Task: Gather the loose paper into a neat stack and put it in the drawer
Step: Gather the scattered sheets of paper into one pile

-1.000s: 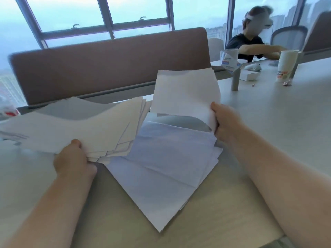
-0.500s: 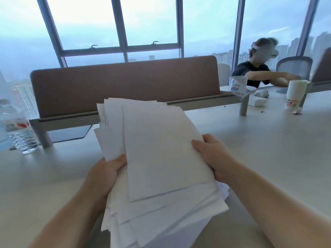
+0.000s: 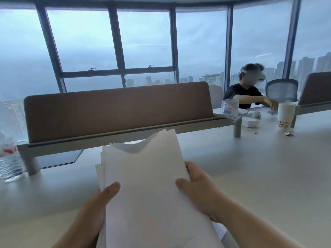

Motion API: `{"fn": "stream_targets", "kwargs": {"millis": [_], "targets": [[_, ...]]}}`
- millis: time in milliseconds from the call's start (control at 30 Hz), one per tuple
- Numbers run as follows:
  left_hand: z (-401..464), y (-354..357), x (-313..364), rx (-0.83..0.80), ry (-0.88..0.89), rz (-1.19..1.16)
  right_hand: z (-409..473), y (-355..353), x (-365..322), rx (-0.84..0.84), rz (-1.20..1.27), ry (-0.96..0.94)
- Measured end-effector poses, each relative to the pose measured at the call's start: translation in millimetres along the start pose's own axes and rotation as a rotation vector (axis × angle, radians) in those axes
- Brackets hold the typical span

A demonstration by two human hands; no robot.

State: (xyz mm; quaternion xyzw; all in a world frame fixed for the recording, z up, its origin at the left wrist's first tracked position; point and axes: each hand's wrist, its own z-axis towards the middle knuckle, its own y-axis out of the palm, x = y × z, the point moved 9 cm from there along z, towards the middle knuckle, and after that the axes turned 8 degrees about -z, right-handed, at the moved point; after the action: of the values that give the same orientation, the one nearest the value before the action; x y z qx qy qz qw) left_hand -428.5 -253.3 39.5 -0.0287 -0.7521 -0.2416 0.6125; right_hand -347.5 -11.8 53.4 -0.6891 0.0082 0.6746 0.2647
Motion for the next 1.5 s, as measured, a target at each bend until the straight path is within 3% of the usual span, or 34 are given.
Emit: {"fn": "stream_targets", "kwargs": {"millis": [133, 267, 300, 367, 467, 567, 800, 1033, 1200, 1500], "targets": [[-6, -3, 11, 0.087, 0.067, 0.292, -3, 0, -7, 0.006, 0.137, -0.02], [0, -31, 33, 0.266, 0.146, 0.346, 2, -21, -5, 0.122, 0.322, 0.053], [-2, -37, 36, 0.304, 0.177, 0.317, 4, -29, 1, 0.173, 0.251, 0.073], [0, -50, 37, 0.36, 0.228, 0.19, 14, -43, 9, 0.222, -0.145, 0.052], [2, -63, 33, 0.41, 0.278, -0.004, 13, -24, 25, -0.009, -0.837, 0.115], [0, -64, 29, 0.428, 0.306, -0.203, 2, -13, 23, -0.117, -1.073, 0.15], [3, -61, 26, 0.422, 0.322, -0.348, -8, -7, 13, -0.141, -1.035, 0.156], [4, -61, 27, 0.427, 0.338, -0.32, -7, -2, 10, -0.125, -1.038, 0.097], [6, -60, 24, 0.431, 0.352, -0.313, -7, -13, 16, -0.112, -1.105, 0.131], [11, -63, 26, 0.42, 0.377, -0.295, -6, -11, 19, -0.165, -1.011, 0.201]]}}
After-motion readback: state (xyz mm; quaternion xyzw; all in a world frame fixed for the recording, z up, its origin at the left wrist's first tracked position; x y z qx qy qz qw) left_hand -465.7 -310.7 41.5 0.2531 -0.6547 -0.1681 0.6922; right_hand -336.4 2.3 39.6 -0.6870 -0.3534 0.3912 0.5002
